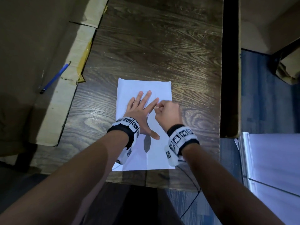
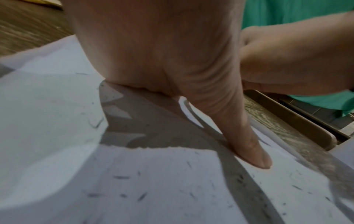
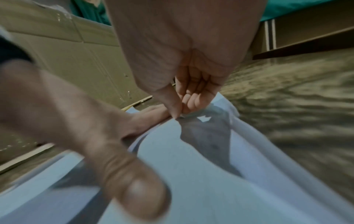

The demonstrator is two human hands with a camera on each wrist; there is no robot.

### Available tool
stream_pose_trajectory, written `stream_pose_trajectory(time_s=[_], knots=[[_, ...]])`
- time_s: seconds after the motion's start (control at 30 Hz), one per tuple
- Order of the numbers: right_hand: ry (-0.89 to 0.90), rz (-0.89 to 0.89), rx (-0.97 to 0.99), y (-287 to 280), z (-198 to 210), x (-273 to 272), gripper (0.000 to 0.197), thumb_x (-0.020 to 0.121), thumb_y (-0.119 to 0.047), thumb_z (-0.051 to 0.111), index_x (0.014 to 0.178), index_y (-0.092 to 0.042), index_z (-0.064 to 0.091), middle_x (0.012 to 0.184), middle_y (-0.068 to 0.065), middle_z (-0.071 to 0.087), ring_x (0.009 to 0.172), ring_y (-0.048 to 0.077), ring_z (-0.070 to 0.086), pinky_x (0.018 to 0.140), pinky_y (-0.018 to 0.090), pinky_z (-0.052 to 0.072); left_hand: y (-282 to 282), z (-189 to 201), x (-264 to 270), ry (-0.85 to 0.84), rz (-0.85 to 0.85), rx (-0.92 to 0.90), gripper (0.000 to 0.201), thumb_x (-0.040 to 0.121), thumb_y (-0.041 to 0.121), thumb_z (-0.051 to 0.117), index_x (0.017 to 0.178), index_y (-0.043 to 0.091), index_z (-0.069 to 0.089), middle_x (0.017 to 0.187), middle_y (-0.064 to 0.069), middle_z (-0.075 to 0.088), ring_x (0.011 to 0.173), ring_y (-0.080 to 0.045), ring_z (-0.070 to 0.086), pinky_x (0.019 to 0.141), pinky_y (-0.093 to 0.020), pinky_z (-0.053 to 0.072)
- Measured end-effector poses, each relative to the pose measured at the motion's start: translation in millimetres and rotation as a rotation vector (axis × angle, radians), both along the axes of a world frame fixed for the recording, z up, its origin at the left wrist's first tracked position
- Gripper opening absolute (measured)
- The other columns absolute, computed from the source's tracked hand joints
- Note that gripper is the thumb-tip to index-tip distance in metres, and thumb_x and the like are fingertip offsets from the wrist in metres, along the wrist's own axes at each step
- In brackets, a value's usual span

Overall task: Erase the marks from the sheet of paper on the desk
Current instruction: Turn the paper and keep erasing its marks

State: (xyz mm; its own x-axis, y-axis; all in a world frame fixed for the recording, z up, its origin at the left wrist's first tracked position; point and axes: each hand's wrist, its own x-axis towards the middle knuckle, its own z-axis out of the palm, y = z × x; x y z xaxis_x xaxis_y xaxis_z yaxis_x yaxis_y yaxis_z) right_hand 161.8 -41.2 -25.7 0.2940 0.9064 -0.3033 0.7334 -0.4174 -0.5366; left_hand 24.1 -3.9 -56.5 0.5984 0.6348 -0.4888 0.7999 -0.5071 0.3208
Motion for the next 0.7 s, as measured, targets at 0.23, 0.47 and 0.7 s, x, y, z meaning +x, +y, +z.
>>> stream_pose_trajectory(time_s=[0.23,0.47,0.7], knots=[[-0.012,0.039,-0.013,-8.7,1.4,2.0,0.01,0.085,-0.016,0.059,0.082,-0.013,0.068,0.074,0.005,0.067,0.067,0.025,0.063,0.065,0.037,0.056,-0.5,-0.9,-0.2,-0.001,-0.001,0.026,0.15,0.039,0.097,0.062,0.151,0.044,-0.022,0.156,0.007,-0.039,0.144,-0.024,-0.038,0.119,-0.05,-0.015],[-0.006,0.029,-0.001,-35.7,-0.2,-1.2,0.01,0.085,-0.012,0.06,0.083,-0.01,0.069,0.075,0.006,0.068,0.067,0.025,0.064,0.064,0.037,0.056,-0.3,-0.6,-1.3,-0.001,-0.003,0.032,0.149,0.041,0.095,0.063,0.152,0.044,-0.022,0.157,0.006,-0.039,0.143,-0.024,-0.038,0.119,-0.05,-0.015],[-0.007,-0.002,0.034,7.1,-7.4,4.3,0.009,0.087,-0.015,0.058,0.081,-0.012,0.065,0.073,0.006,0.066,0.066,0.026,0.062,0.064,0.038,0.057,0.6,0.5,0.7,0.019,-0.003,0.009,0.152,0.038,0.096,0.064,0.151,0.044,-0.024,0.155,0.008,-0.042,0.142,-0.023,-0.04,0.119,-0.05,-0.016]])
